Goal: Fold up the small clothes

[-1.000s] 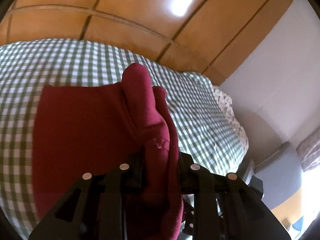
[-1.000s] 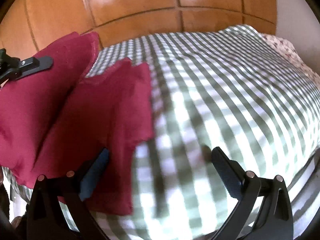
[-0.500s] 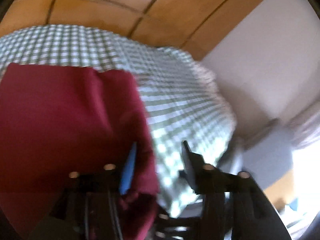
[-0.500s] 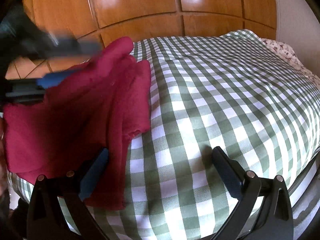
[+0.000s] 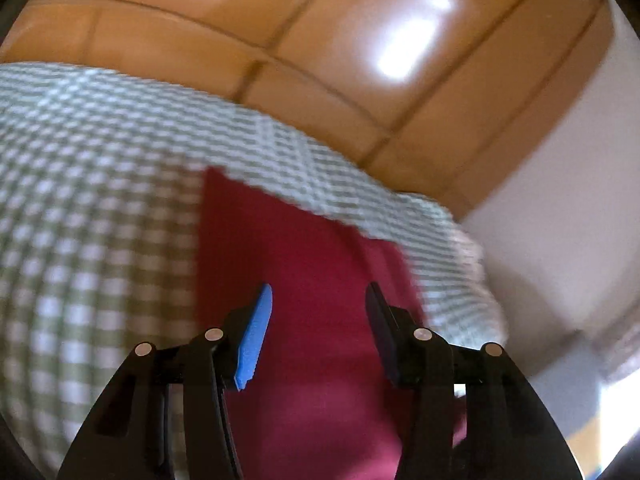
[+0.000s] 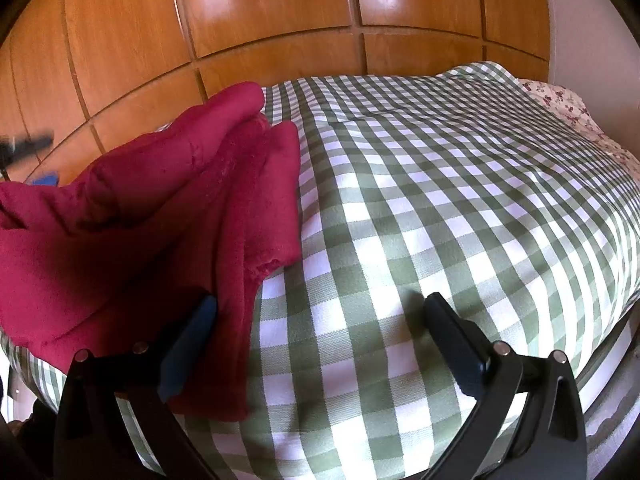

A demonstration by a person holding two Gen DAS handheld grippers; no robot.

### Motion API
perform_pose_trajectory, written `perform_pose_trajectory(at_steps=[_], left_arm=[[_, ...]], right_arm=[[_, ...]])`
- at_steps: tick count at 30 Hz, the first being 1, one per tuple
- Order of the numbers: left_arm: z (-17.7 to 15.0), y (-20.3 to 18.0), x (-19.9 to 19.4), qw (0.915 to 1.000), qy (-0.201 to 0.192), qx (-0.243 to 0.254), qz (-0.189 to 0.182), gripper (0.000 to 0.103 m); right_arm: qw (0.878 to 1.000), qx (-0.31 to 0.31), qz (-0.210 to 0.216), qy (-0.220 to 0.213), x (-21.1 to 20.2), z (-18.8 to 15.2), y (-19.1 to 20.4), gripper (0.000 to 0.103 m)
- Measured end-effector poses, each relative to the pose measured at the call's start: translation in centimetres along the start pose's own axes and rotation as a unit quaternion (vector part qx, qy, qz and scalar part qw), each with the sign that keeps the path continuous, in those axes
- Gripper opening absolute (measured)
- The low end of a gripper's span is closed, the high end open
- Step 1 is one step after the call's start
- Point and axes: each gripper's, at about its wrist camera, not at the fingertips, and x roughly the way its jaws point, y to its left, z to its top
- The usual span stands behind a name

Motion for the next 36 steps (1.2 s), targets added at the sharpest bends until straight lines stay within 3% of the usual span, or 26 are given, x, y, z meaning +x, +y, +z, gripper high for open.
perform_pose_trajectory(at_steps=[3,8,11,15,20,23,26,30,36], left_arm=[[-1.0,2.1,-1.0,0.9994,0.000,0.000,0.034,0.047],[-3.4,3.2,0.5,0.9987,0.035,0.019,0.032,0.048],[-4.0,3.3,1.3,0.9985,0.044,0.021,0.024,0.048],[-4.4,2.8,1.5,0.9978,0.042,0.039,0.032,0.048],[-4.5,2.5,1.4,0.9976,0.037,0.046,0.037,0.048],[-4.6,2.1,1.2,0.9967,0.033,0.059,0.045,0.048],[-4.9,1.4,0.9,0.9957,0.030,0.072,0.050,0.048],[-5.2,0.6,0.6,0.9945,0.028,0.085,0.054,0.048],[-5.3,-0.5,0.7,0.9920,0.021,0.109,0.060,0.048]], right_arm=[[1.000,0.002,-0.003,0.005,0.0,0.2,0.0,0.101],[1.000,0.006,-0.010,0.024,0.1,0.7,0.1,0.101],[0.998,0.040,-0.012,0.047,-0.9,1.8,-0.4,0.101],[0.996,0.083,-0.001,-0.019,-4.9,3.2,-0.9,0.101],[0.997,0.017,0.047,-0.066,-7.5,4.7,3.7,0.101],[0.997,-0.054,0.037,-0.048,-6.3,4.6,7.6,0.101],[0.996,-0.083,0.013,-0.024,-4.3,4.0,9.0,0.101],[0.998,-0.058,-0.013,0.022,-1.7,3.1,7.0,0.101],[0.999,0.009,-0.026,0.043,-1.2,2.2,1.5,0.101]])
